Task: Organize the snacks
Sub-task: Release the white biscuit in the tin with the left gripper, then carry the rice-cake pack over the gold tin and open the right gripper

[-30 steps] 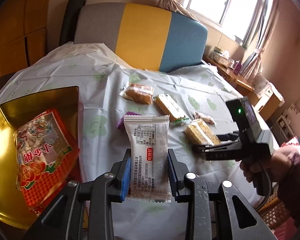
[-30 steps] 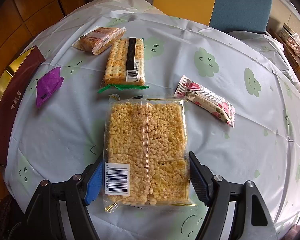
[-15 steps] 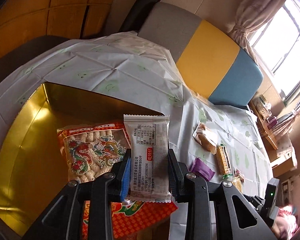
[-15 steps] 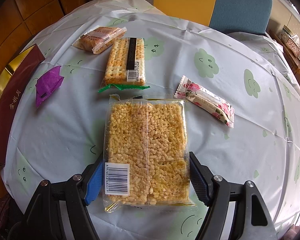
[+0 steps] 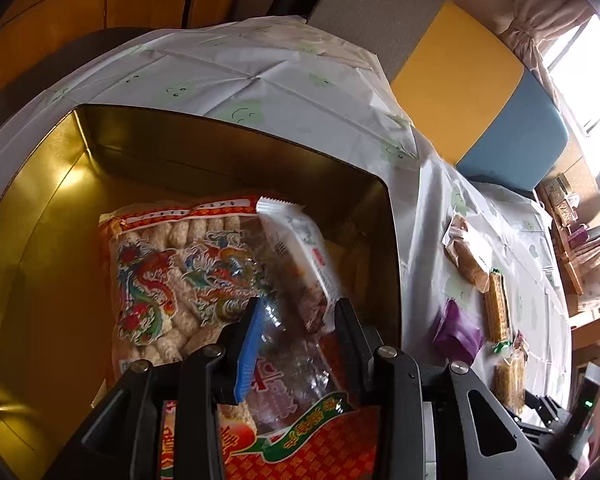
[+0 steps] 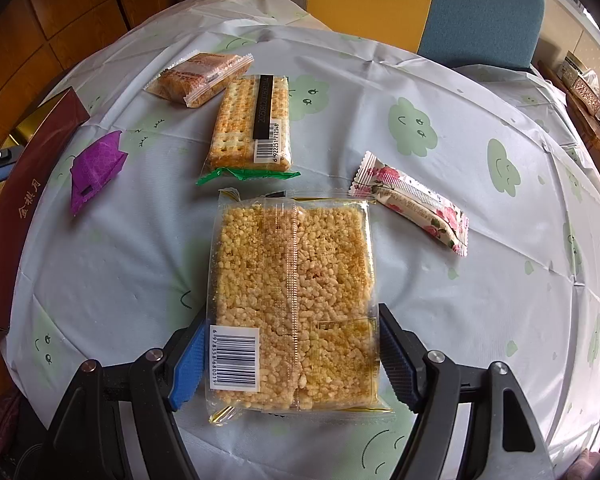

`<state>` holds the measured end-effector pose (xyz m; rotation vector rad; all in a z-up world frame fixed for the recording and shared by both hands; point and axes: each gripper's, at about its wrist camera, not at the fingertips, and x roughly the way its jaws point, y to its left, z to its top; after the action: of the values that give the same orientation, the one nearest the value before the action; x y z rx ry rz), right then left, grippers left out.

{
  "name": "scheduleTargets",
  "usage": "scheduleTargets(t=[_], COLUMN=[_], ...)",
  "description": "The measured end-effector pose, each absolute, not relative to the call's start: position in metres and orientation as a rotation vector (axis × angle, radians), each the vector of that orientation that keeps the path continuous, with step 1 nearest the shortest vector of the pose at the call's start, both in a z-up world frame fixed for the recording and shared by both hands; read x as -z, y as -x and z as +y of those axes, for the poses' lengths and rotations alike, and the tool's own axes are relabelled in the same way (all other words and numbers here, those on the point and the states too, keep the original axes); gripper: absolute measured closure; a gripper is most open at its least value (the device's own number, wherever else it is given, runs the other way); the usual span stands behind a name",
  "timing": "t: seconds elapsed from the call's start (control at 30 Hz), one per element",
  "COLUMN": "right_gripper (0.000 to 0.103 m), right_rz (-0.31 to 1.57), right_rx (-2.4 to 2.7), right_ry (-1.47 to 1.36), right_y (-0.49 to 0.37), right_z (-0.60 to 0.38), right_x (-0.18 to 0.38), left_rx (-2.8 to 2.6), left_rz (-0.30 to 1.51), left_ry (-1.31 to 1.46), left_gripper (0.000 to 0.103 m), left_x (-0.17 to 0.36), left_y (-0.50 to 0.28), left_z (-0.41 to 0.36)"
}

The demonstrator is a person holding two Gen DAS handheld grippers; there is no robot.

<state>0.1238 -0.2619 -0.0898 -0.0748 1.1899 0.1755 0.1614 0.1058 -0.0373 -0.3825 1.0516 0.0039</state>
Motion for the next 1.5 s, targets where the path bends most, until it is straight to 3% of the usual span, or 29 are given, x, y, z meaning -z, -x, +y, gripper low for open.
scheduleTargets(t=[0.57,1.23,1.5], right_gripper=[0.027,0.028,0.028], right_rz=[1.169,1.237,1.164], right_rx=[-0.162,-0.109,-0.167], right_ry=[0.098,0.016,-0.067], right_y=[-0.121,-0.110,-0.096], right_z=[-0.259,-0.264,-0.247], right_x=[0.089,0.084,0.051], left_rx=[-0.087,-0.193,-0.263], left_rz=[0.954,0.932,0.908], left_ry=[0.161,0.224,0.284], left_gripper=[0.066,0.066,0.066], left_x=[0.011,0.017,0.018], left_y=[-0.080,-0.041,-0.031], left_z=[0.090,0.139,0.169])
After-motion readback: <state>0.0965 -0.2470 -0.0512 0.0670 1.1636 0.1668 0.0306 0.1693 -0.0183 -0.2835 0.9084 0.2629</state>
